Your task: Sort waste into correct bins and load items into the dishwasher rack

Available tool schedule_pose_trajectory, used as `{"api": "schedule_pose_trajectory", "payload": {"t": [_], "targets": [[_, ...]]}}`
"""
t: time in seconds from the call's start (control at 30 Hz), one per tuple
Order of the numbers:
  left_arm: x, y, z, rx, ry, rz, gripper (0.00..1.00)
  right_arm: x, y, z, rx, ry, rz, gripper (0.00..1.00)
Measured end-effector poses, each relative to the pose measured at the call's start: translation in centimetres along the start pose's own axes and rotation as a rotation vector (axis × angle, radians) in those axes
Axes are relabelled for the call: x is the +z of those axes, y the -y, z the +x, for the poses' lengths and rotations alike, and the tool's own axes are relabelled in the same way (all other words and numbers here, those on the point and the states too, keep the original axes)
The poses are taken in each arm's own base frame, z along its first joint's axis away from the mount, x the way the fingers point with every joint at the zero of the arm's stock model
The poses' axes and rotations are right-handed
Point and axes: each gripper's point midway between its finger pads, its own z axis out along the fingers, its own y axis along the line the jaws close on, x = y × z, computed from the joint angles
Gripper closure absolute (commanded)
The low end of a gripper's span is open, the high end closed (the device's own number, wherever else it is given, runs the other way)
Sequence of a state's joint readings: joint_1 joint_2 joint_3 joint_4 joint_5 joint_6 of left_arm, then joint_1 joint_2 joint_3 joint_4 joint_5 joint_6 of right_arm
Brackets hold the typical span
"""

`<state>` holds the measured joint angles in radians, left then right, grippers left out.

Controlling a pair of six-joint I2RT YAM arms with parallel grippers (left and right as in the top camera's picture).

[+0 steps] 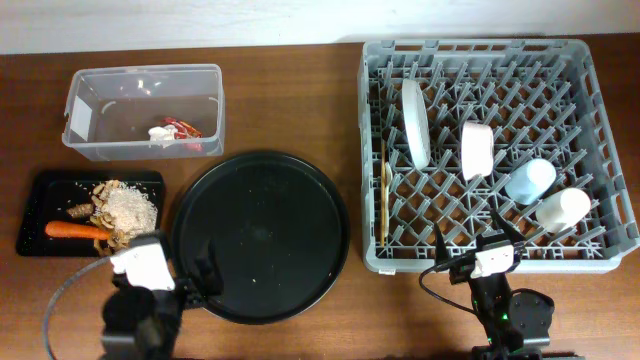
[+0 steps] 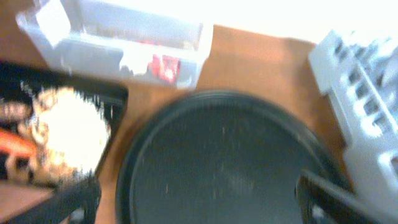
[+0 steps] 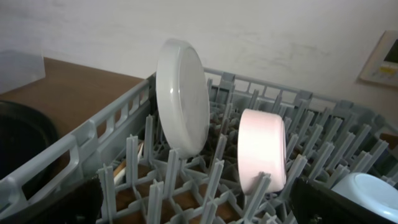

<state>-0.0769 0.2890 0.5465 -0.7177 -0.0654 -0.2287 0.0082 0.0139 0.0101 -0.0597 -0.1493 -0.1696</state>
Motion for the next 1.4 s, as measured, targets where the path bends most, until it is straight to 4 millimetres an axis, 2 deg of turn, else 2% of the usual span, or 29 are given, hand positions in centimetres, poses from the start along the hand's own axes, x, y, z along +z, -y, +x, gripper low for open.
{"api": "schedule_pose_trajectory", "payload": {"t": [0.07,0.17,0.27,0.3,0.37,0.43,0.5,0.57,1.4], "targets": [[1.1,-0.3,1.1,-0.003,0.060,0.007,0.01,0.0,0.0,0.0,0.000,0.000,0.000,0.01],[2.4,-0.4,1.2,0.000,0.183,0.026,0.01,0.0,0.0,0.0,0.000,0.000,0.000,0.01],[2.9,-0.1,-0.2,0.043,0.339,0.049,0.01,0.0,0.0,0.0,0.000,0.000,0.000,0.01],[2.7,0.1,-1.3,0.072,0.434,0.056,0.01,0.0,0.0,0.0,0.000,0.000,0.000,0.01],[2.6,0.3,-2.0,0.120,0.501,0.054,0.01,0.0,0.0,0.0,-0.001,0.001,0.000,0.01],[3.2,0.1,-1.3,0.159,0.496,0.042,0.01,0.0,0.0,0.0,-0.001,0.001,0.000,0.01],[4.6,-0.3,1.0,0.196,0.414,0.026,0.01,0.0,0.0,0.0,-0.001,0.001,0.001,0.01],[5.2,-0.4,2.1,0.215,0.379,0.023,0.01,0.0,0.0,0.0,-0.003,0.001,0.001,0.01],[5.2,-0.4,2.1,0.237,0.382,0.023,0.01,0.0,0.0,0.0,-0.003,0.002,0.001,0.01]]}}
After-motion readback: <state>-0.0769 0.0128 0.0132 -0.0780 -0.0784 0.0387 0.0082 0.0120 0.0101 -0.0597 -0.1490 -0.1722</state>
